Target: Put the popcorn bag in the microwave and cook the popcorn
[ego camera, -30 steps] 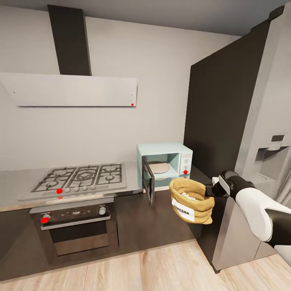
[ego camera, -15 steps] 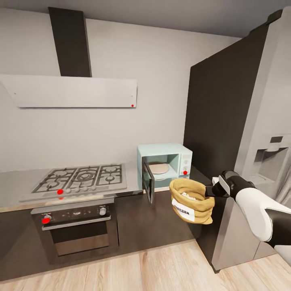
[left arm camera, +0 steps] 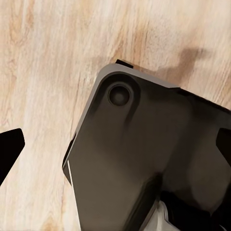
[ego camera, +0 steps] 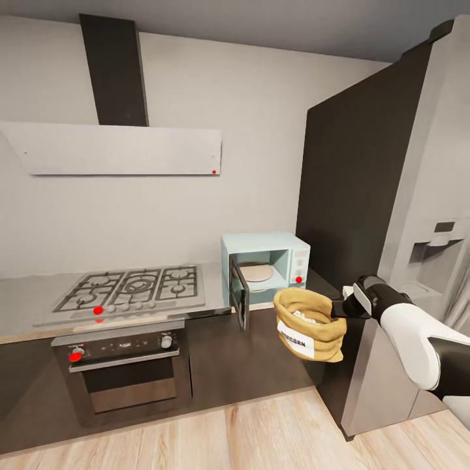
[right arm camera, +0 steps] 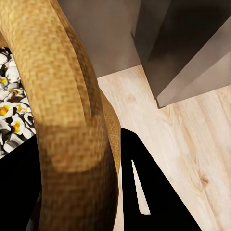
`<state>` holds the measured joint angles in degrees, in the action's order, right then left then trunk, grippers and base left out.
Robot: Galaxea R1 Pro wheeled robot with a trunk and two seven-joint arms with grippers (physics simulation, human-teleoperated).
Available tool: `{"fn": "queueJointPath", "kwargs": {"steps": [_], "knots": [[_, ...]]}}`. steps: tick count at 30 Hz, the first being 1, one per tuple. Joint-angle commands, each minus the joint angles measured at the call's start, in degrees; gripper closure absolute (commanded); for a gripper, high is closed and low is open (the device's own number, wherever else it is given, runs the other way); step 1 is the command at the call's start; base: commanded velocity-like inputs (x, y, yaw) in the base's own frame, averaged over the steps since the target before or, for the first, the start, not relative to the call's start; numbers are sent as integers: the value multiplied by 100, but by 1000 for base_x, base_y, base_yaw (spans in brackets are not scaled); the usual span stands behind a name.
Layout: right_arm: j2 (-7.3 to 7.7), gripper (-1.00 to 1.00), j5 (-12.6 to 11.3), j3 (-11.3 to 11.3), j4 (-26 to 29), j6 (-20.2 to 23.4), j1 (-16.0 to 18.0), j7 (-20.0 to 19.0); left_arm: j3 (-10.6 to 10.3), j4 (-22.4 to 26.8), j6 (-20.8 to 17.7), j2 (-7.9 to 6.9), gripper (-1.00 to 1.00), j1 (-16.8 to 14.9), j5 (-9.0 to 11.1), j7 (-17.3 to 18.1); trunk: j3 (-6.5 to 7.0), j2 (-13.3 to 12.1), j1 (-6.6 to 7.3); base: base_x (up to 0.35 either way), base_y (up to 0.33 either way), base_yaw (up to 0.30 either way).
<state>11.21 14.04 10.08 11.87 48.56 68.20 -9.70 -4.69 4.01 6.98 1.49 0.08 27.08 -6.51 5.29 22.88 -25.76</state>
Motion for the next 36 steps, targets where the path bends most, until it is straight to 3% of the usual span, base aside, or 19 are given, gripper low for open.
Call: {"fn": "queueJointPath", "kwargs": {"steps": [1,22,35,36], "knots": [[-3,100,54,38,8,21,0,-50,-50,3,14,1,-100,1,43,-26,-2,4,-2,0,0,0],[-13,100,45,38,14,17,0,-50,-43,42,-1,-11,-100,1,111,-19,-2,4,-2,1,0,0],[-17,100,-6,90,60,-73,0,-200,-76,38,5,-17,-100,1,61,18,-2,4,-2,293,0,0],[-92,100,-6,88,66,-75,0,-199,-76,38,5,-17,-100,1,61,18,-2,4,-2,322,0,0]]}}
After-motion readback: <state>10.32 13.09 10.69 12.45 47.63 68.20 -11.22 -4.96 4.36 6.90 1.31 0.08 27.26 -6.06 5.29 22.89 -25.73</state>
